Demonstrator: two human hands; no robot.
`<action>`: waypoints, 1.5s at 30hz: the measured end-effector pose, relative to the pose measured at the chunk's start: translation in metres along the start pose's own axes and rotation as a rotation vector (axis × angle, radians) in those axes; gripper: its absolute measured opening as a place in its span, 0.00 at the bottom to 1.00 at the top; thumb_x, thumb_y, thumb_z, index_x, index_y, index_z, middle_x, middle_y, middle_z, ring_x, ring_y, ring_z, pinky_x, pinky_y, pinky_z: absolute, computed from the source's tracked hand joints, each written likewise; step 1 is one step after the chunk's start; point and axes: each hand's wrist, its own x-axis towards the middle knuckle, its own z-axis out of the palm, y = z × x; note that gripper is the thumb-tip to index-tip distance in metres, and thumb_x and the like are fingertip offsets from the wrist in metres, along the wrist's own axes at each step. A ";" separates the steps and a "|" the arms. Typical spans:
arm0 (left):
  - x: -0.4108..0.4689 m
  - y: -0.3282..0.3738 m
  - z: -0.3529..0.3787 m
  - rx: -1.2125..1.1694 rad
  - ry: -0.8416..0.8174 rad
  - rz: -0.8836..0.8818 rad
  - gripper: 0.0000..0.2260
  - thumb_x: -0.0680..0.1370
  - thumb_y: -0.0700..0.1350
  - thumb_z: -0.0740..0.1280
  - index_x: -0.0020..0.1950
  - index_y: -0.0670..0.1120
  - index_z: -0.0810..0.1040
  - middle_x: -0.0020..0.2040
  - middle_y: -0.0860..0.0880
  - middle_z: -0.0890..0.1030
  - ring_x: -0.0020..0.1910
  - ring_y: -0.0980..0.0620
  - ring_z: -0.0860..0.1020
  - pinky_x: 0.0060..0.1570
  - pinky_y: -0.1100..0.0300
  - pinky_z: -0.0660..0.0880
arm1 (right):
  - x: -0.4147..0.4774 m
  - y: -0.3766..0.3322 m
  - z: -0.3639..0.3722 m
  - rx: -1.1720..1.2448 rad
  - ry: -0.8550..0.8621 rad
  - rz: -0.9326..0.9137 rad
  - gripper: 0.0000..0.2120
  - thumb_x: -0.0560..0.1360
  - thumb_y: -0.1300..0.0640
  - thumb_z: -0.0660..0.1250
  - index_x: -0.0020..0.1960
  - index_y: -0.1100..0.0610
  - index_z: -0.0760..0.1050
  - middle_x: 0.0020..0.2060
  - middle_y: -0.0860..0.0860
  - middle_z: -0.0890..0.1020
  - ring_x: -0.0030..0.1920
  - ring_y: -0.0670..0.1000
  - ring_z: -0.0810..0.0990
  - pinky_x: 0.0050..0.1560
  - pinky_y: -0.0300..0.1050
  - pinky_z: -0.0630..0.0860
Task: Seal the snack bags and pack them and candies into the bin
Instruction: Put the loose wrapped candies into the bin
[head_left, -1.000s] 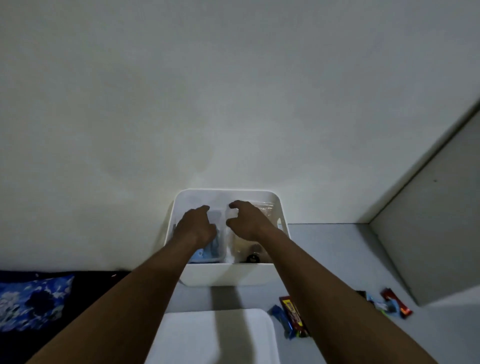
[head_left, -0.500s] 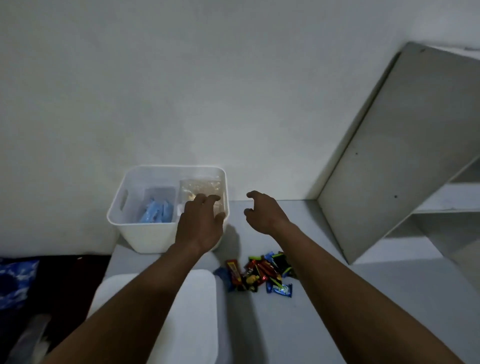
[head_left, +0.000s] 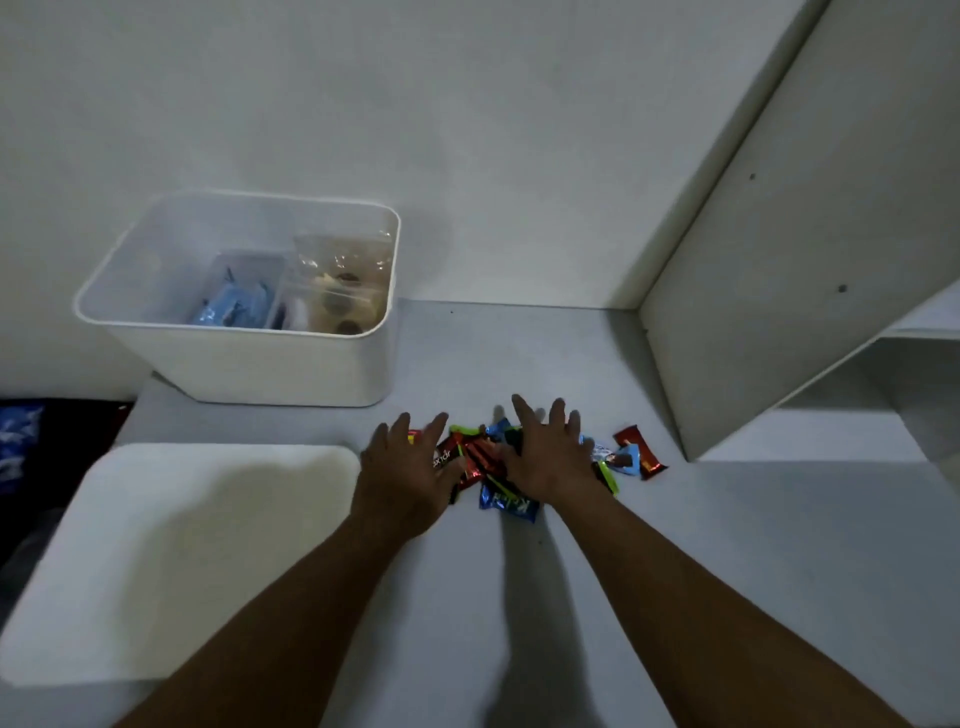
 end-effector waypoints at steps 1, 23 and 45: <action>0.005 -0.001 0.012 0.064 -0.015 -0.016 0.34 0.77 0.69 0.47 0.77 0.51 0.62 0.69 0.33 0.72 0.68 0.30 0.68 0.65 0.36 0.67 | 0.007 0.005 0.007 -0.023 0.001 0.006 0.36 0.79 0.37 0.57 0.80 0.41 0.43 0.79 0.61 0.42 0.78 0.67 0.40 0.73 0.71 0.47; 0.019 0.025 0.038 -0.157 0.132 -0.049 0.08 0.79 0.47 0.65 0.53 0.44 0.75 0.45 0.45 0.78 0.42 0.43 0.76 0.38 0.53 0.70 | 0.036 0.052 0.033 -0.170 0.350 -0.221 0.19 0.80 0.47 0.60 0.62 0.60 0.72 0.52 0.58 0.75 0.49 0.57 0.77 0.42 0.50 0.76; 0.053 -0.051 -0.240 -0.264 0.503 -0.048 0.09 0.79 0.52 0.64 0.46 0.47 0.72 0.42 0.50 0.77 0.41 0.48 0.75 0.39 0.52 0.73 | 0.005 -0.178 -0.145 0.136 0.412 -0.425 0.18 0.75 0.43 0.64 0.56 0.56 0.72 0.47 0.53 0.73 0.41 0.57 0.76 0.39 0.46 0.70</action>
